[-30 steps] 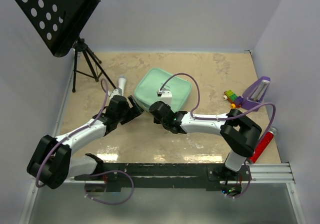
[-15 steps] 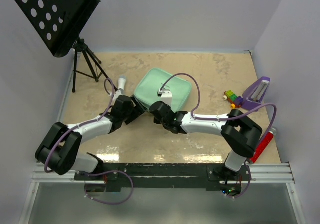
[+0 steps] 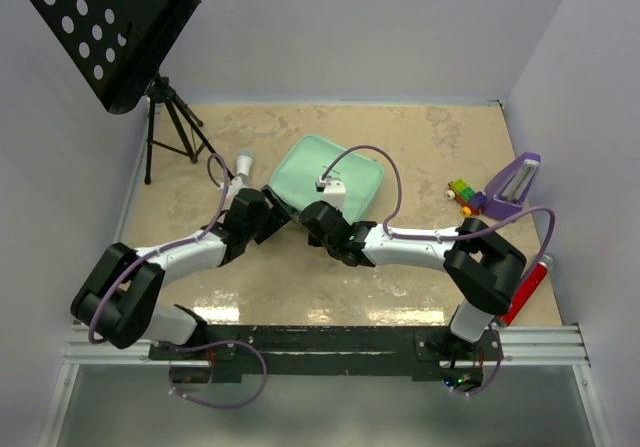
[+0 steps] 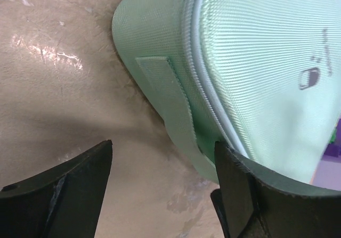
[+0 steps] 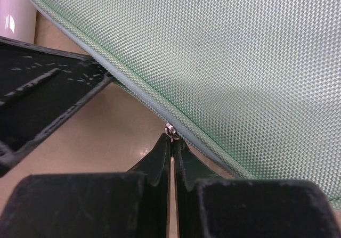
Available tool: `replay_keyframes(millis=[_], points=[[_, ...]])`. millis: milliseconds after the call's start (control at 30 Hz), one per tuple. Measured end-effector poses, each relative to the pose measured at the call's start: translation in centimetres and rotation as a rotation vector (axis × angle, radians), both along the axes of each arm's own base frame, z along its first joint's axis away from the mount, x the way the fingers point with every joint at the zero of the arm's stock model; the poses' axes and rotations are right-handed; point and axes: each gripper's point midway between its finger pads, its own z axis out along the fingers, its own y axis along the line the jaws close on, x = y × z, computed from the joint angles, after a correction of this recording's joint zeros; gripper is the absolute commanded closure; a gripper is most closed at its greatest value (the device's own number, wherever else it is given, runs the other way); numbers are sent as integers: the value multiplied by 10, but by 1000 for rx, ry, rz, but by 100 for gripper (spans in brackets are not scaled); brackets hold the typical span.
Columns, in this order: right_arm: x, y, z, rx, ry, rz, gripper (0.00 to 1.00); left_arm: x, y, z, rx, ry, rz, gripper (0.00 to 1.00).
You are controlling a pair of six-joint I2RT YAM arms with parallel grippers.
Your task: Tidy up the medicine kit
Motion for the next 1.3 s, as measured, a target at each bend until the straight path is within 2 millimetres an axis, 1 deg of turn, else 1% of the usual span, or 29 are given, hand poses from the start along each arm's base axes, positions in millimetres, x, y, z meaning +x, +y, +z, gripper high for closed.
replay_keyframes(millis=[100, 167, 267, 367, 433, 533, 567, 767, 867, 1000, 1167, 1233, 1300], points=[[0, 0, 0, 0, 2, 2, 100, 2, -5, -14, 23, 38, -5, 27], [-1, 0, -1, 0, 3, 3, 100, 5, -7, -19, 30, 52, -2, 32], [-2, -1, 0, 1, 3, 4, 100, 9, -9, -21, 44, 67, -3, 40], [-2, -4, 2, 2, 4, -4, 100, 15, -10, -22, 74, 83, -3, 51], [-3, -8, 1, -2, 5, -13, 100, 18, -11, -23, 92, 92, -6, 58], [-10, -21, -1, -6, 13, -28, 100, 24, -10, -25, 115, 104, -6, 70], [-13, -26, -1, -5, 16, -34, 100, 27, -9, -26, 121, 111, -4, 73], [-30, -54, 0, 15, 39, -71, 100, 35, -9, -24, 129, 119, -11, 81], [-33, -67, 1, 35, 50, -101, 100, 38, -13, -25, 129, 128, -27, 84], [-29, -85, 1, 67, 67, -158, 100, 46, -19, -24, 132, 130, -59, 89], [-16, -106, 5, 146, 77, -227, 100, 58, -34, -22, 146, 126, -142, 98], [-12, -110, 6, 167, 75, -241, 100, 65, -40, -21, 159, 120, -180, 100], [-10, -112, 8, 179, 69, -248, 100, 70, -44, -20, 174, 112, -209, 100]])
